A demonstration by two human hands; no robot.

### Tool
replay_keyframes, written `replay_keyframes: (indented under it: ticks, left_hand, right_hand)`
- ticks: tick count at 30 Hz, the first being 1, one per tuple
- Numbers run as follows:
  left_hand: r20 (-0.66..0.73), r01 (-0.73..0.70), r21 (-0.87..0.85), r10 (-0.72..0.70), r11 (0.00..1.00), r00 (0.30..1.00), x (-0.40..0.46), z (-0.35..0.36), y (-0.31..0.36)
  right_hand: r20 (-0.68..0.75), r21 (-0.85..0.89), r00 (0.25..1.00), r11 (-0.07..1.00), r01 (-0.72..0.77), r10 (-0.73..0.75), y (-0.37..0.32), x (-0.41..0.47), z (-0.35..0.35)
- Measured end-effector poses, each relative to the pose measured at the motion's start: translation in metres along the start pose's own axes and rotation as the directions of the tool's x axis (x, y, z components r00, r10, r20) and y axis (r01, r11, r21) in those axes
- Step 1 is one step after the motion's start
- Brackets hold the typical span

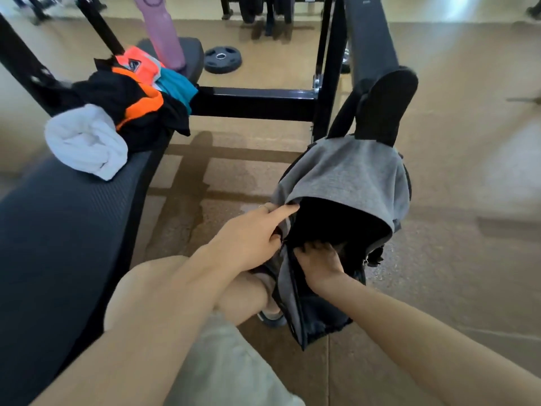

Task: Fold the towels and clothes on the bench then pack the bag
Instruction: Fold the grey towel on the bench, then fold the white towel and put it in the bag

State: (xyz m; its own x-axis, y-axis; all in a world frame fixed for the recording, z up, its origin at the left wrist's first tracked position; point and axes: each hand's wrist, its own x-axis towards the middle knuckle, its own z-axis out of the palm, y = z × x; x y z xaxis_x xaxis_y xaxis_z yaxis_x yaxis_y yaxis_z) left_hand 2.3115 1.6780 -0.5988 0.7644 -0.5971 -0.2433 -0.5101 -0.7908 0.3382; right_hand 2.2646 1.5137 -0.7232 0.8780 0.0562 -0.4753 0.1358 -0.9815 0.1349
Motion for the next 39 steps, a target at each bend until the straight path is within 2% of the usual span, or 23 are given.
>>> replay_keyframes:
  ticks: [3,7,11,14,16,19,21,23,25,28,30,32,36,39]
  left_hand:
    - [-0.055,0.003,-0.03,-0.005,1.0,0.998,-0.029,-0.03,-0.016]
    - [-0.22,0.145,-0.081,-0.16,0.986,0.962,-0.074,-0.076,-0.069]
    - [-0.333,0.348,-0.27,-0.426,0.898,0.841,-0.116,-0.103,-0.135]
    - [-0.322,0.463,-0.291,-0.542,0.837,0.776,-0.144,-0.096,-0.183]
    - [-0.263,0.527,-0.282,-0.592,0.802,0.761,-0.159,-0.082,-0.212]
    - [-0.159,0.606,-0.315,-0.671,0.73,0.724,-0.18,-0.059,-0.247]
    - [-0.152,0.601,-0.348,-0.676,0.719,0.721,-0.192,-0.046,-0.262]
    - [-0.183,0.555,-0.388,-0.652,0.736,0.736,-0.202,-0.037,-0.269]
    - [-0.201,0.506,-0.433,-0.627,0.746,0.752,-0.21,-0.033,-0.271]
    - [-0.213,0.461,-0.509,-0.625,0.727,0.751,-0.226,-0.03,-0.268]
    - [-0.235,0.442,-0.568,-0.651,0.694,0.721,-0.243,-0.031,-0.263]
    - [-0.293,0.422,-0.597,-0.675,0.682,0.677,-0.263,-0.032,-0.256]
    - [-0.464,0.32,-0.59,-0.636,0.741,0.617,-0.306,-0.039,-0.236]
    - [-0.534,0.277,-0.611,-0.644,0.742,0.547,-0.338,-0.046,-0.217]
  right_hand:
    - [-0.056,0.086,0.992,0.989,0.118,-0.114,-0.023,-0.035,-0.046]
    - [-0.23,0.259,0.948,0.925,0.278,-0.22,-0.059,-0.06,-0.132]
    - [-0.473,0.559,0.865,0.703,0.44,-0.165,-0.111,-0.027,-0.201]
    - [-0.505,0.645,0.842,0.566,0.514,-0.189,-0.156,0.021,-0.241]
    - [-0.48,0.617,0.839,0.581,0.53,-0.255,-0.191,0.057,-0.256]
    - [-0.433,0.489,0.832,0.685,0.54,-0.347,-0.243,0.108,-0.264]
    - [-0.445,0.34,0.805,0.758,0.557,-0.392,-0.27,0.134,-0.267]
    - [-0.457,0.235,0.778,0.785,0.573,-0.431,-0.29,0.153,-0.27]
    - [-0.466,0.324,0.8,0.768,0.552,-0.378,-0.303,0.161,-0.271]
    - [-0.504,0.516,0.838,0.705,0.486,-0.209,-0.319,0.152,-0.267]
    - [-0.45,0.488,0.841,0.707,0.512,-0.299,-0.328,0.127,-0.267]
    - [-0.4,0.43,0.803,0.684,0.59,-0.441,-0.337,0.089,-0.271]
    - [-0.434,0.402,0.625,0.481,0.779,-0.649,-0.354,0.005,-0.27]
    - [-0.471,0.499,0.559,0.316,0.807,-0.682,-0.354,-0.041,-0.27]
